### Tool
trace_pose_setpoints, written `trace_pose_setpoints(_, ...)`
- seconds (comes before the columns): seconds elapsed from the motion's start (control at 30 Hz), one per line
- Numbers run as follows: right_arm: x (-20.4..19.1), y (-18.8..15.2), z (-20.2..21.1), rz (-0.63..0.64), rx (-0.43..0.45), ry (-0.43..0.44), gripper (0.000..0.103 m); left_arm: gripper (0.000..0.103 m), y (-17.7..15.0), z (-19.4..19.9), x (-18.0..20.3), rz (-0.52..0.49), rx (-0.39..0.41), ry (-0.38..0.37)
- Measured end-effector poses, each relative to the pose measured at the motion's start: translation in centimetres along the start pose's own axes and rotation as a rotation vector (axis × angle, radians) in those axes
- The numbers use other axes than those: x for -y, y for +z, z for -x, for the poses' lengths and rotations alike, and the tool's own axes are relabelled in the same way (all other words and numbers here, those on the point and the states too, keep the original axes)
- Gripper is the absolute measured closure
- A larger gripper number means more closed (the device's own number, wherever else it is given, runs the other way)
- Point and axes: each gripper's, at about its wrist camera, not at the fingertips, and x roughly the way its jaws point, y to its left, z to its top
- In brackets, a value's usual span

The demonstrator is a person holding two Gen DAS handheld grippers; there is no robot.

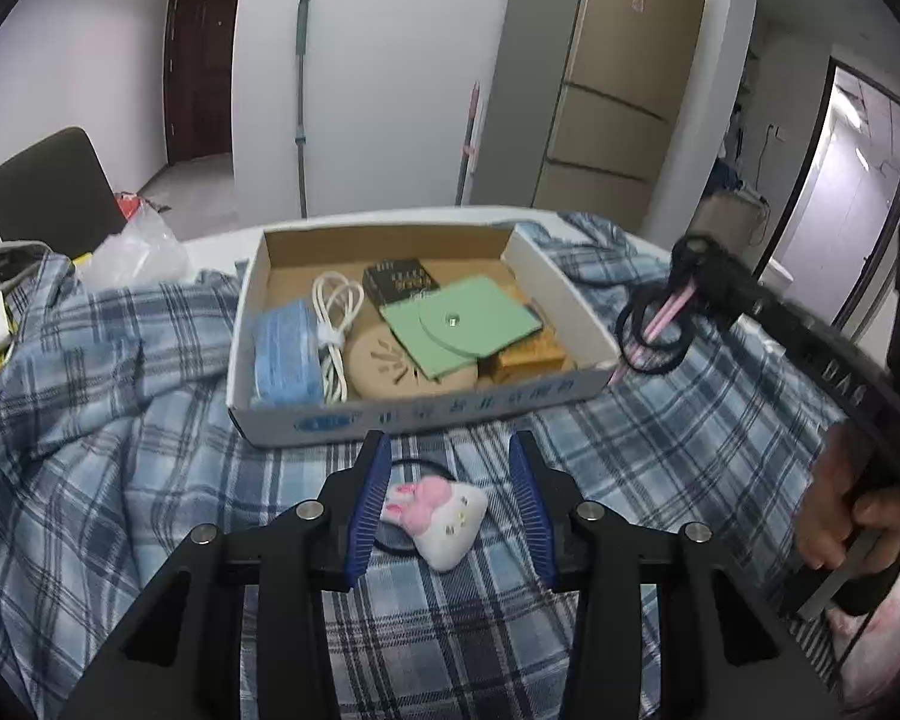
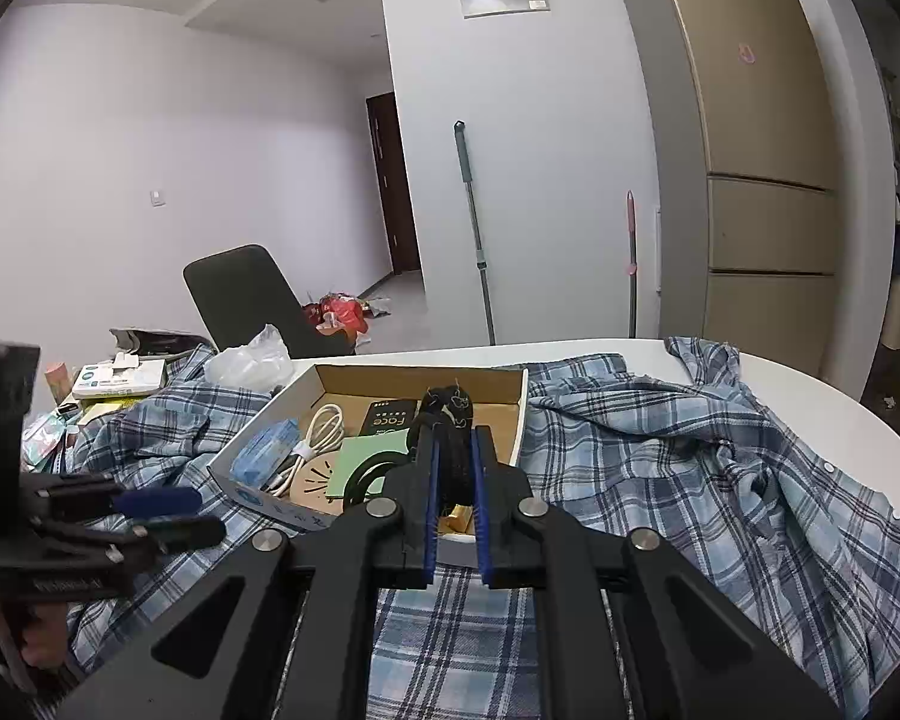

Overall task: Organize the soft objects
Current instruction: 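Grasp the white Hello Kitty plush with the left tool while the right tool holds the cable, then lift the plush with the left tool while the right tool carries the cable over the box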

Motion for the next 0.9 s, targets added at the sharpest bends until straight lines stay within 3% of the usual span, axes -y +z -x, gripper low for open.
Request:
trace_pose_setpoints(0.5,0.0,-0.1,-0.3,0.004,-0.01,0.003,0.094,0.059,-1.5,-4.2,-1.3,0.058,-0.177,-0.019)
trace_pose_setpoints(0.63,0.0,-0.2,-0.3,0.005,-0.013,0.003,0.094,0.047,-1.7,-4.6,-1.2,0.053,-0.198,-0.025)
trace_pose_setpoints(0.8,0.0,-0.2,-0.4,0.003,-0.016,0.012,0.094,0.046,-1.7,-5.0,-0.8,0.032,-0.212,-0.023)
trace_pose_setpoints(0.83,0.0,-0.2,-0.4,0.005,-0.017,0.012,0.094,0.047,-1.8,-5.0,-0.7,0.029,-0.212,-0.022)
trace_pose_setpoints(0.9,0.0,-0.2,-0.5,0.009,-0.019,0.012,0.094,0.066,-1.8,-4.9,-0.6,0.023,-0.204,-0.031)
